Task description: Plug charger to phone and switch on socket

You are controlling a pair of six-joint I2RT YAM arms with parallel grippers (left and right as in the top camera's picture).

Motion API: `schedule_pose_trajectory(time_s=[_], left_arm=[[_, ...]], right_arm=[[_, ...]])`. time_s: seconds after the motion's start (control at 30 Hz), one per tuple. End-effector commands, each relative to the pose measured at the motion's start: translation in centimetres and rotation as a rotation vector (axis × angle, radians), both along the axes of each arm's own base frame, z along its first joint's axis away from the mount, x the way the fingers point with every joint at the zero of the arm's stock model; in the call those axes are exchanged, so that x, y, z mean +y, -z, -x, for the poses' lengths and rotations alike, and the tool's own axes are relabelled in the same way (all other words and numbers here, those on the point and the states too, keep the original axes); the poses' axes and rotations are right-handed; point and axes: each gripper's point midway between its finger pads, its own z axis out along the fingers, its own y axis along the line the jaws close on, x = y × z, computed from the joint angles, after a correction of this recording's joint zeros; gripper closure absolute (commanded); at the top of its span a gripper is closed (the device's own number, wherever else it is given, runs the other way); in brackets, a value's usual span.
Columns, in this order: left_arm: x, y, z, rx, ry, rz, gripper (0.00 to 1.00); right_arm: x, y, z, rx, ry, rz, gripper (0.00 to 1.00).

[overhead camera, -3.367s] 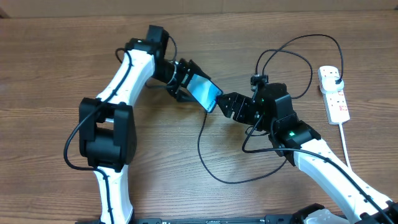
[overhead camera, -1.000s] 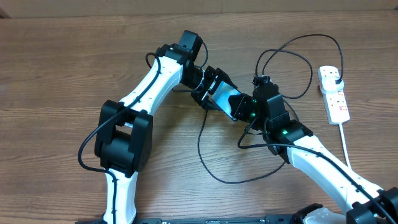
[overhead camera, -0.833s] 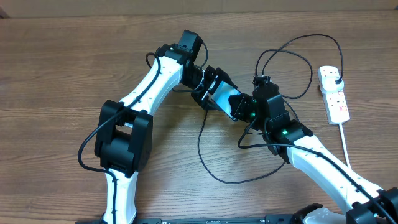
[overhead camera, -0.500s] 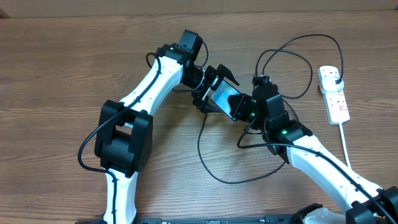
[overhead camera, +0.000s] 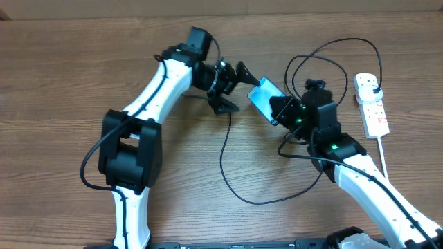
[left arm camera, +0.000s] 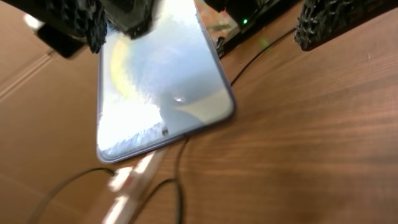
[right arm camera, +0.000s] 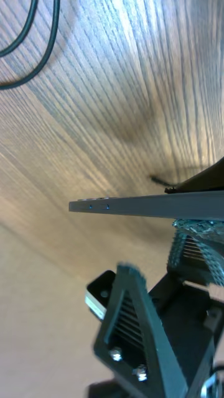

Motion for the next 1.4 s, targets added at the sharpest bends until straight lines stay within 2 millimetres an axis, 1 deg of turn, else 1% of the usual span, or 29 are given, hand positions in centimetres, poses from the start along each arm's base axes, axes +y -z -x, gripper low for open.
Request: schedule_pose_trajectory(time_s=[0.0,0.07,0.1,0.13,0.17,0.2,0.27,0.3,0.33,0.37,0.43,0.57,0.63,0.7,0.77,0.8,0.9,1.03,1.17,1.23,1.37], left_arm=[[-0.1,-3.4,-1.4,-0.118,0.054,0.181,0.0],[-0.5,-5.4,-2.0,-0.195,0.092,0.288,0.0],[-0.6,-6.0,-2.0,-0.215,0.105,0.318,0.0],[-0.8,-6.7,-2.1,-0.231,0.12,0.355,0.0],[-0.9,-7.2,-2.1,-0.235,0.126,0.374,0.0],[-1.1,-7.7,-2.2,-0.232,0.13,0.393,0.01],[-1.4,-8.2,-2.5,-0.233,0.125,0.407,0.03],[-1.5,-8.5,-2.8,-0.238,0.119,0.41,0.06],[-1.7,-8.9,-3.3,-0.253,0.109,0.415,0.13],[-1.9,-9.2,-3.6,-0.258,0.102,0.418,0.16],[-2.1,-10.0,-4.4,-0.257,0.078,0.427,0.17],[-2.5,-12.1,-5.4,-0.288,0.059,0.471,0.17],[-2.8,-13.2,-5.8,-0.318,0.051,0.491,0.18],[-3.1,-13.7,-6.0,-0.335,0.042,0.498,0.18],[-3.5,-13.8,-6.1,-0.34,0.035,0.497,0.19],[-3.8,-13.8,-6.0,-0.341,0.034,0.495,0.22],[-4.5,-13.8,-5.6,-0.34,0.042,0.495,0.23],[-5.0,-13.7,-5.4,-0.34,0.044,0.493,0.24],[-5.0,-13.6,-6.1,-0.346,0.008,0.479,0.28],[-5.1,-13.5,-6.3,-0.348,-0.005,0.473,0.32],[-5.4,-13.5,-6.4,-0.354,-0.019,0.467,0.42]], right_arm=[[-0.1,-3.7,-0.9,-0.032,0.072,-0.192,0.96],[0.5,-5.2,-1.2,-0.057,0.06,-0.276,0.96],[0.8,-5.7,-1.4,-0.07,0.058,-0.303,0.96],[0.9,-6.7,-1.7,-0.091,0.069,-0.353,0.96],[1.0,-7.1,-1.8,-0.097,0.074,-0.372,0.96],[1.1,-8.2,-2.1,-0.119,0.086,-0.426,0.96],[1.2,-9.7,-2.5,-0.155,0.095,-0.489,0.96],[1.2,-10.3,-2.6,-0.169,0.097,-0.51,0.96],[1.1,-11.0,-2.8,-0.187,0.108,-0.542,0.96],[1.0,-11.2,-2.9,-0.183,0.126,-0.565,0.96],[0.5,-11.3,-3.2,-0.155,0.187,-0.639,0.92],[0.4,-12.8,-3.5,-0.191,0.214,-0.706,0.93],[0.3,-13.0,-3.8,-0.2,0.268,-0.743,0.94],[0.2,-13.1,-3.9,-0.21,0.305,-0.76,0.96],[0.3,-13.5,-4.0,-0.232,0.323,-0.763,0.96],[0.1,-13.7,-4.2,-0.248,0.339,-0.765,0.96],[0.3,-13.9,-4.9,-0.257,0.35,-0.764,0.96],[0.5,-12.7,-6.2,-0.236,0.372,-0.746,0.96],[0.5,-11.2,-6.8,-0.214,0.397,-0.725,0.96],[0.5,-10.9,-6.9,-0.208,0.399,-0.721,0.96],[0.6,-10.8,-6.9,-0.205,0.395,-0.721,0.96]])
